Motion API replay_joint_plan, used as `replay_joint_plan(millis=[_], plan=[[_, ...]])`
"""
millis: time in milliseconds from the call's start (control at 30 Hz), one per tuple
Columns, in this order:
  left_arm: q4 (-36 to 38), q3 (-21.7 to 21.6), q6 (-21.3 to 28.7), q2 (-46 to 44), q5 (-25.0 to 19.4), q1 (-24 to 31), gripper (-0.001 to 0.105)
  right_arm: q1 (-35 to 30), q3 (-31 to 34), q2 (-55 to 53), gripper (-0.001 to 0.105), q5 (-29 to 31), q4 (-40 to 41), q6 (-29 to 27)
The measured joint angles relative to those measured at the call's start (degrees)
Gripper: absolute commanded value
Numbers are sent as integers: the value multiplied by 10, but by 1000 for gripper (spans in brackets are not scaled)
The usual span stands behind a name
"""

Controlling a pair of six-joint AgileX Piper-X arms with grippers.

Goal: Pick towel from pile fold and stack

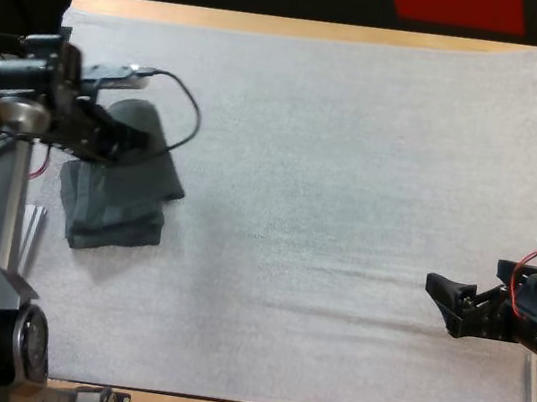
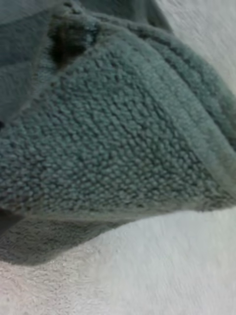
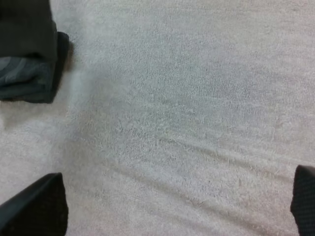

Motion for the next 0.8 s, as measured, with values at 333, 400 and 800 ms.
replay_joint_plan(millis=[333,400,800], plan=[[-39,66,33,6,12,90,15,0,0,0,89,0,-9,0],[-53,79,35,6,3,93,32,0,0,0,89,0,-11,0],[-43,64,51,-3,-162,93,70,0,0,0,89,0,-17,0]])
